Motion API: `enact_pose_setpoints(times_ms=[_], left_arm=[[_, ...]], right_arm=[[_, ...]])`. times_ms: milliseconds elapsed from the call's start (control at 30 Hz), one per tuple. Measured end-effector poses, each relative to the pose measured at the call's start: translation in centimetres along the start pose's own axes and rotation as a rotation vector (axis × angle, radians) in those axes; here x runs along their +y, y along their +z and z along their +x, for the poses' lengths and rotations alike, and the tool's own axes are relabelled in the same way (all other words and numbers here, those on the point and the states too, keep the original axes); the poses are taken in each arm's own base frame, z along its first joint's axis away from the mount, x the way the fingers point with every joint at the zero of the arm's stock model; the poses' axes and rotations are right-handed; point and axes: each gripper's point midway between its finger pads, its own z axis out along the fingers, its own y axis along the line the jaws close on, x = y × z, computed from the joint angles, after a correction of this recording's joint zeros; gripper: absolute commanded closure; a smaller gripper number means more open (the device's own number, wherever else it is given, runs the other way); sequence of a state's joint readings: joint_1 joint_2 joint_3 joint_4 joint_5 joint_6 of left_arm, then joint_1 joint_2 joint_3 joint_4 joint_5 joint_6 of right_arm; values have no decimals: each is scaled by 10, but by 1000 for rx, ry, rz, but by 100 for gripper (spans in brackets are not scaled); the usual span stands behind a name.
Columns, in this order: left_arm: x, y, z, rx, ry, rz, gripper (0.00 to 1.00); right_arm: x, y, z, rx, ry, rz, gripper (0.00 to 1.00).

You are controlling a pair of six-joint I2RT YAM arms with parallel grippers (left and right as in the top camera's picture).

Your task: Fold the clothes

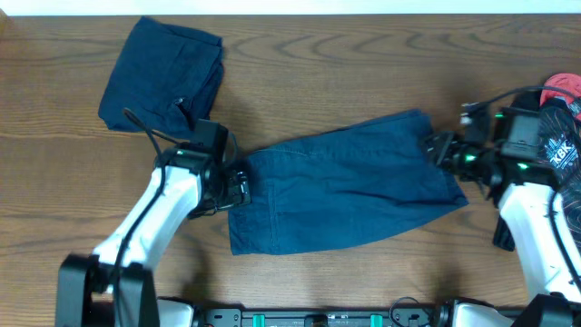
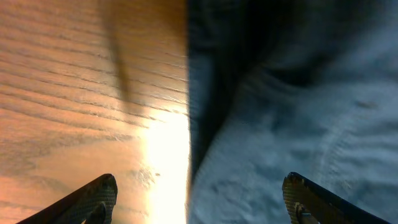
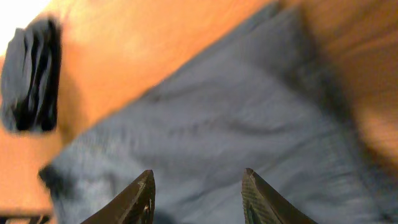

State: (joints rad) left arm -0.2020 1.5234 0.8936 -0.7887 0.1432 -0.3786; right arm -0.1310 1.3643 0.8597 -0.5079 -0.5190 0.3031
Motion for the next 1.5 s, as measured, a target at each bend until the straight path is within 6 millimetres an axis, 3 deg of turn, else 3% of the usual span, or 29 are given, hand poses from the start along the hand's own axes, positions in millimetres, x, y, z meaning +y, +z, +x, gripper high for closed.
enact_pose_setpoints(times_ms=[100,233,433,667,800,967,1200,1367,1500], left_arm=[[8,15,-2,47,-54,-7,13],[4,32,-4,98,-81,50,13],[-5,38,-2,141,-70,98,13],[-35,38,-16,122,-48,272,15],[-55,37,-18,108,-24,408,32],[-60,43,-9,148,-18,476,65],[-68,48,7,218,-1,551,94],[-59,43,31,332,-3,506,94],[-29,28,47,431,-23,310,94]], right_arm=[[16,20,28,107,-49,4,62],[21,47,58,221,-104,40,72],[-1,79,87,350,-81,115,89],[-19,95,104,421,-42,151,93],[-18,96,102,415,-45,147,93],[-18,97,100,408,-49,143,93],[-18,97,100,405,-51,145,97],[-19,93,103,420,-43,154,98],[-7,78,89,361,-61,133,97]])
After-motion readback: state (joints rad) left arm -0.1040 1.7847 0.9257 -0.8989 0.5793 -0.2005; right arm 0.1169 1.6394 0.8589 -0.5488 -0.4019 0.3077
